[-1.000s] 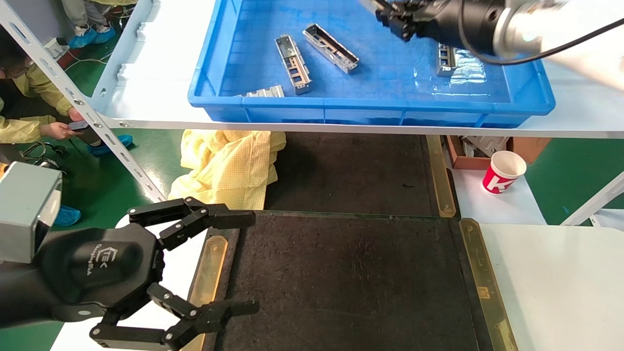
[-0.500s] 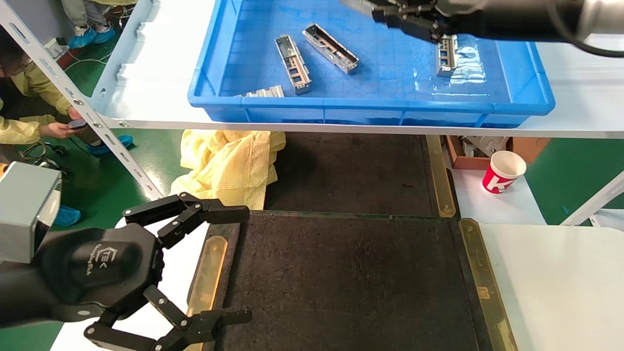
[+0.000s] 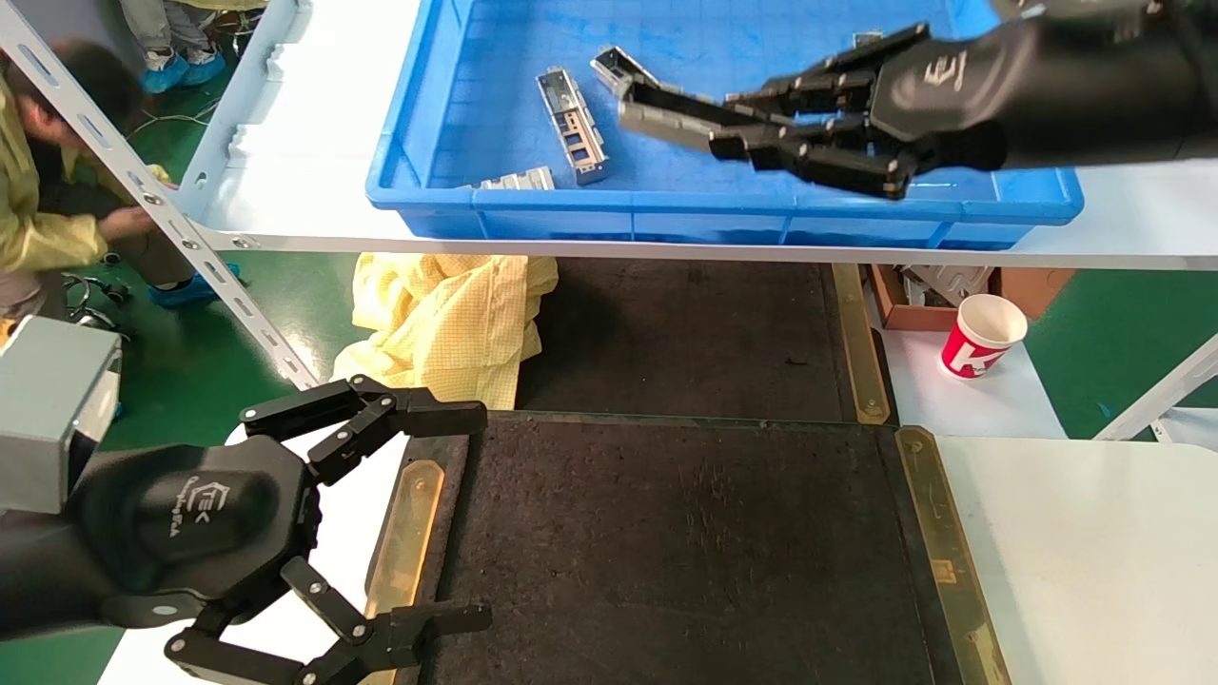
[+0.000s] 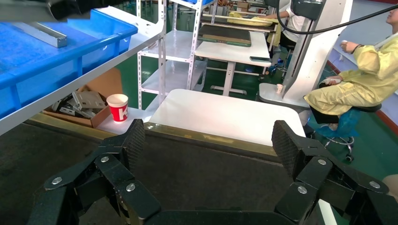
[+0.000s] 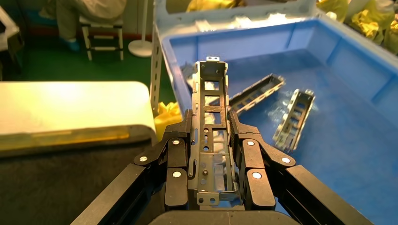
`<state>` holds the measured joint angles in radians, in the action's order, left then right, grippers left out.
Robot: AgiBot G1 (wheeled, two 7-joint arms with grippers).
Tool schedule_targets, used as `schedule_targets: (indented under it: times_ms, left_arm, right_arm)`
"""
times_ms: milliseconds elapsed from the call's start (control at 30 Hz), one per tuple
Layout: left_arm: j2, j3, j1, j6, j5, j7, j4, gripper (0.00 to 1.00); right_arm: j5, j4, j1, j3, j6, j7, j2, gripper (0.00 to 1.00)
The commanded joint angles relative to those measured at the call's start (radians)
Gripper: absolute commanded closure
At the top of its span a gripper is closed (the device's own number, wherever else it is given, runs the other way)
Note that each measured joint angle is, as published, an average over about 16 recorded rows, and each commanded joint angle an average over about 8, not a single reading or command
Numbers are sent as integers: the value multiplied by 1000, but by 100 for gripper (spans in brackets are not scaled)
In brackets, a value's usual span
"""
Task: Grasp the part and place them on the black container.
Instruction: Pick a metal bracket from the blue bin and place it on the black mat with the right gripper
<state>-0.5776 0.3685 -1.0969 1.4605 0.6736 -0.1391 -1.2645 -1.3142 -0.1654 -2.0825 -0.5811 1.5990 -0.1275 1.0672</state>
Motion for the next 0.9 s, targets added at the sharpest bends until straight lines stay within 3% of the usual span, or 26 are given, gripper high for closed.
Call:
schedule_targets:
  times_ms: [33,533,900]
  left_arm:
    - [0,0,0,0,0,0,0,0]
    - [0,0,0,0,0,0,0,0]
    - [0,0,0,0,0,0,0,0]
  right_arm:
    - [4,-22,14,-9,3,3,-7,100]
    - [118,-204,161,-129,-6,39,-20,100]
    - [129,-145,227,-198,-43,-26,66,100]
